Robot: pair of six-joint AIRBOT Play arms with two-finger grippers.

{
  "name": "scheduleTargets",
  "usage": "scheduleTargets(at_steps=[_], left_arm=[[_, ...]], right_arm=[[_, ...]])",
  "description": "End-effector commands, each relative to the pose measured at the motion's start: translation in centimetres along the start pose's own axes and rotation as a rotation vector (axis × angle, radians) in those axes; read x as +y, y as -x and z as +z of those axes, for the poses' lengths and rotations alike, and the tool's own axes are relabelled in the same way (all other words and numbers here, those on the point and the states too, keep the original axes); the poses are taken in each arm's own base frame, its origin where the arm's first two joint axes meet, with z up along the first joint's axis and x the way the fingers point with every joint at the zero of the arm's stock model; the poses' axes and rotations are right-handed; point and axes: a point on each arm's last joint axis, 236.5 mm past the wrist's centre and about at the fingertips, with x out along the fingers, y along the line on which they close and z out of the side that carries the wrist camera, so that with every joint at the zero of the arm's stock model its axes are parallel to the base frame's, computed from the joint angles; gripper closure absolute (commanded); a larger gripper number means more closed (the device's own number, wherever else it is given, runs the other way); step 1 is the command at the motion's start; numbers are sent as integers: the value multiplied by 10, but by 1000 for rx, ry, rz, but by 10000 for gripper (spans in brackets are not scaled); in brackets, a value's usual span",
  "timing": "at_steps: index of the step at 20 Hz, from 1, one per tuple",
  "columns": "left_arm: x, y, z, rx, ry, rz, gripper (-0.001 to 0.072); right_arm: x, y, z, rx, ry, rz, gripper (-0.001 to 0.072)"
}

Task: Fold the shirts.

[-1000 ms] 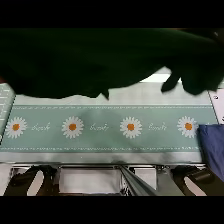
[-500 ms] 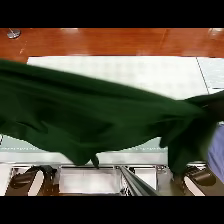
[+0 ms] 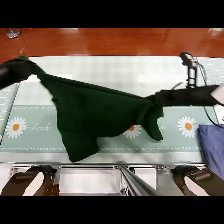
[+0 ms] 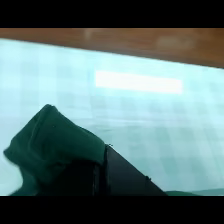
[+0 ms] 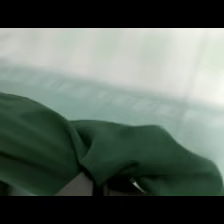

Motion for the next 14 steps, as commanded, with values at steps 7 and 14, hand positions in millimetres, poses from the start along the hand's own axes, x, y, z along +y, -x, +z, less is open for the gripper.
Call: scheduleTargets(at_steps=[7,14], left_arm=[[5,-133,-61,71,186,8,635],[66,-81,-89,406,159,100,6]], right_arm=[[-100,-117,111,-27,-349,12,542],[-168,-4,93,141,-324,2,88]])
